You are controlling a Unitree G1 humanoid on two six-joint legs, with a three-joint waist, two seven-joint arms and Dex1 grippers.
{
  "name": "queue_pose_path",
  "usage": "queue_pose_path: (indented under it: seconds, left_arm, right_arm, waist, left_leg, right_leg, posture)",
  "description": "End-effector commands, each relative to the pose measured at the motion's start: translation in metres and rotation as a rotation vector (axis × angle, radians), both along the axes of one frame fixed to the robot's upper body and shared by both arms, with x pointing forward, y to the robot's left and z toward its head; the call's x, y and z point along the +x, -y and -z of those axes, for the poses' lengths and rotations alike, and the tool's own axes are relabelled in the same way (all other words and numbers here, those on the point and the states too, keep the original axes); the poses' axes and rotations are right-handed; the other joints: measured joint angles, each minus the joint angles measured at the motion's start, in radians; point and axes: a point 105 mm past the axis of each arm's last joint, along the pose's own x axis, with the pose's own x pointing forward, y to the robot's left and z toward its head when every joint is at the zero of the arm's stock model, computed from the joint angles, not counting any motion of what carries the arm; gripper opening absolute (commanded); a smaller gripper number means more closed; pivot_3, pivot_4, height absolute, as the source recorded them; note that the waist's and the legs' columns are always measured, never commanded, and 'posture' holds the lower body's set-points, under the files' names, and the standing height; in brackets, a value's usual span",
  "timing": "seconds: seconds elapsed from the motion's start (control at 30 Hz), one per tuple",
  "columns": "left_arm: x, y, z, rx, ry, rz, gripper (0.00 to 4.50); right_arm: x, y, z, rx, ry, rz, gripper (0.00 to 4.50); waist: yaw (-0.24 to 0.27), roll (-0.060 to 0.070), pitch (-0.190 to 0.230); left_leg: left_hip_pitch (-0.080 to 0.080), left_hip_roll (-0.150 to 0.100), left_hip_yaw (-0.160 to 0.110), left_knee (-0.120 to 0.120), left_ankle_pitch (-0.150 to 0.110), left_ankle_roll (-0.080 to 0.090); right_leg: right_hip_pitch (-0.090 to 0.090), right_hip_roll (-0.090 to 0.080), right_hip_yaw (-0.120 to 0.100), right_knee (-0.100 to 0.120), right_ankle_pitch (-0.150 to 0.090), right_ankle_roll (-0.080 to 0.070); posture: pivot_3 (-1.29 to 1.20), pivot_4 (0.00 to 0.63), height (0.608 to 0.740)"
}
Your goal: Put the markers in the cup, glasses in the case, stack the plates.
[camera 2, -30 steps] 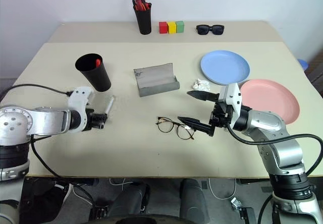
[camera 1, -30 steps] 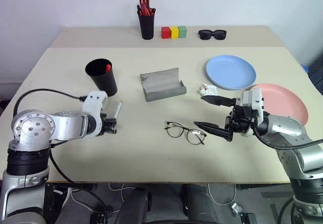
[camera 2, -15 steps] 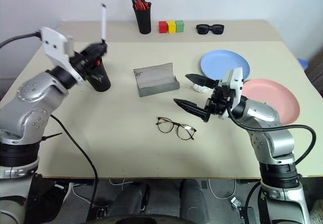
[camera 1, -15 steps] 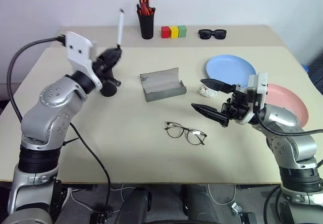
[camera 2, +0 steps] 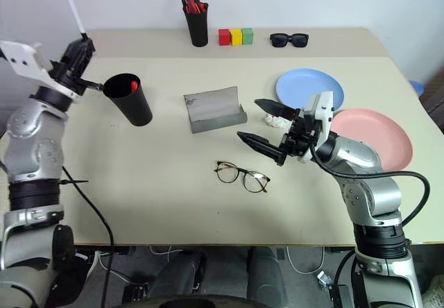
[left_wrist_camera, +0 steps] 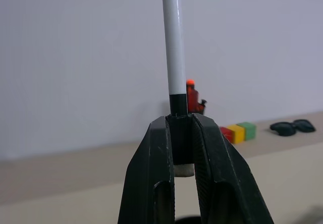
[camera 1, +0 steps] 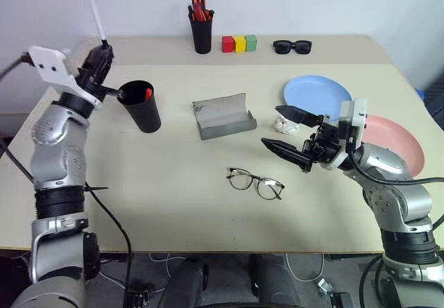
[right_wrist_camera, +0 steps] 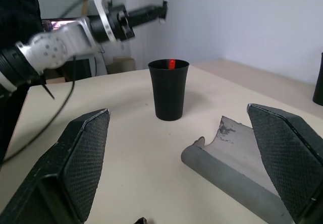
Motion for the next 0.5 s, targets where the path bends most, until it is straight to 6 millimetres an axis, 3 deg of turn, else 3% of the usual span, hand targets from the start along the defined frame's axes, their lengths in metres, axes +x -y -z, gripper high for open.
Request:
queue_pose_path:
  seconds: [0.03,0.17,0.5]
  left_arm:
    - [-0.007,-0.003,-0.006,-0.016,0.055,-0.004,0.01]
    - [-0.007,-0.007,0.009,-0.048,0.016,-0.015,0.01]
    - [-0.009,-0.019,0.022,-0.019,-0.019,-0.076,0.01]
  right_arm:
    - [-0.006,-0.002,-0.011,-0.011,0.054,-0.011,4.47]
    - [-0.007,-0.002,-0.009,-0.021,0.049,-0.010,4.47]
    - [-0.006,-0.003,-0.006,-0.039,0.045,-0.014,4.47]
  waist:
    - [-0.004,0.000,0.000]
    - [-0.011,0.000,0.000]
    - [-0.020,0.000,0.000]
  left_leg:
    - [0.000,0.000,0.000,0.000,0.000,0.000]
    - [0.000,0.000,0.000,0.000,0.000,0.000]
    - [0.000,0.000,0.000,0.000,0.000,0.000]
  right_leg:
    - [0.000,0.000,0.000,0.000,0.000,0.000]
    - [0.000,0.000,0.000,0.000,0.000,0.000]
    - [0.000,0.000,0.000,0.000,0.000,0.000]
  posture:
    - [0.00,0.150,0.740]
    - [0.00,0.150,0.740]
    - [0.00,0.150,0.740]
